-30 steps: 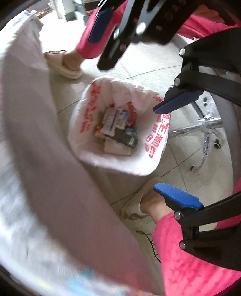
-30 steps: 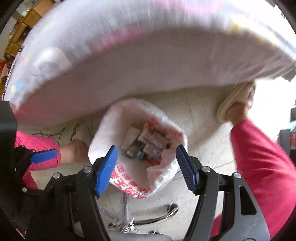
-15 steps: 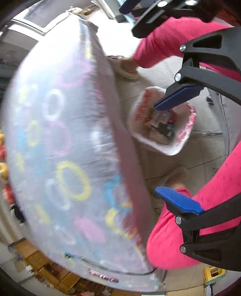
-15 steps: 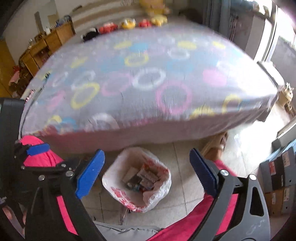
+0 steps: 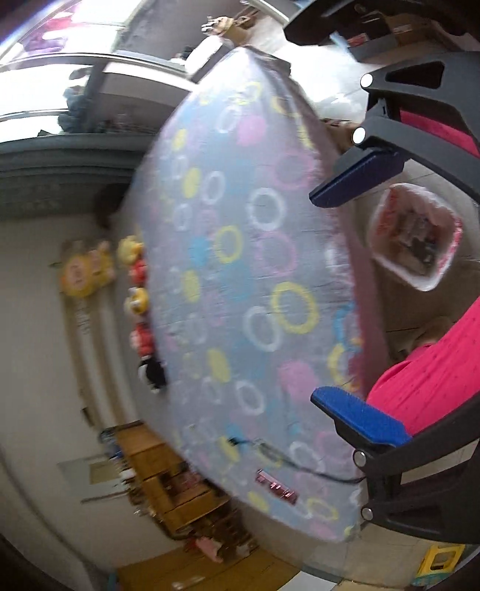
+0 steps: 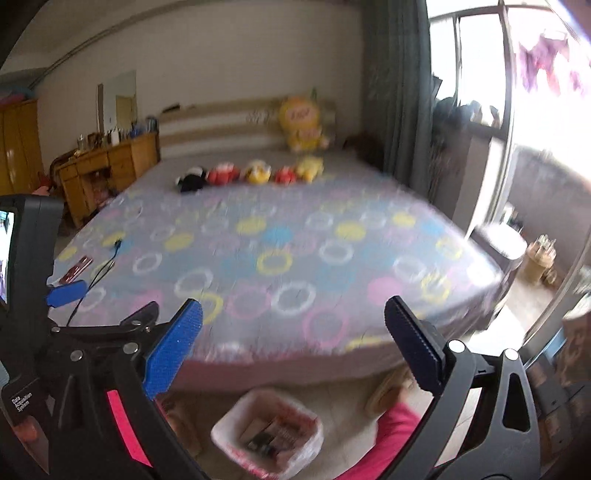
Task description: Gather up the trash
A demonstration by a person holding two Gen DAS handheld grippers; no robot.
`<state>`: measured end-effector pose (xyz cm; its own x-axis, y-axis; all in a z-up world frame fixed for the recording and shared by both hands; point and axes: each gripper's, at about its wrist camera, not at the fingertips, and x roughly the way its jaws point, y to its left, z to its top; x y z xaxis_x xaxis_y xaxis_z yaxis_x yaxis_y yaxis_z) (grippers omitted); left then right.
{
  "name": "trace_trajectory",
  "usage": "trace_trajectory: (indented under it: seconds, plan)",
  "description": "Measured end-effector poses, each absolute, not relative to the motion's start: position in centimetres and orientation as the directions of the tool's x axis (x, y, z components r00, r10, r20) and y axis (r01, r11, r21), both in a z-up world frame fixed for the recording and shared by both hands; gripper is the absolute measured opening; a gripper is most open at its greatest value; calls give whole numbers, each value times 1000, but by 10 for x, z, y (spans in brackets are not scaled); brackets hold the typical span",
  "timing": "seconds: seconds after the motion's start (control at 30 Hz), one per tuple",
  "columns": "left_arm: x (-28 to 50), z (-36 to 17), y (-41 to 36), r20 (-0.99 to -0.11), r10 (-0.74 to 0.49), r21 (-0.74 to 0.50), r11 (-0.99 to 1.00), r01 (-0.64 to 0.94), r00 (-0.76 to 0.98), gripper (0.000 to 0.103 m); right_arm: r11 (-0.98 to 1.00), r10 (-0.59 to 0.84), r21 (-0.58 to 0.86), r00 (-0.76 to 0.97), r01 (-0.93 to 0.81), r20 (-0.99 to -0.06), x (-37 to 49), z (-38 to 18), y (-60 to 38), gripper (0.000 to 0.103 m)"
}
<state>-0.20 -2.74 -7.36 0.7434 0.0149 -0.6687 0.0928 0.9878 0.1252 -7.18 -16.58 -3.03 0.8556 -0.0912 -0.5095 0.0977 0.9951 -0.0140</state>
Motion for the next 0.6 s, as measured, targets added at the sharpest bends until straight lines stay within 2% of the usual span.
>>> trace_trajectory:
  seconds: [0.13, 0.23, 0.6]
  plan:
    - [-15, -42, -23, -623, -18, 75, 994, 82, 782, 95, 989, -138, -17, 902, 144, -410, -94, 2, -166, 96]
    - [-22, -27, -23, -596, -21, 61, 996, 71, 802, 95, 986, -160, -23, 914, 163, -372, -102, 16, -166, 96]
    - [-42, 1, -17, -538, -29, 18, 999, 46, 843, 95, 982, -191, -72, 926, 177, -325, -116, 24, -155, 96]
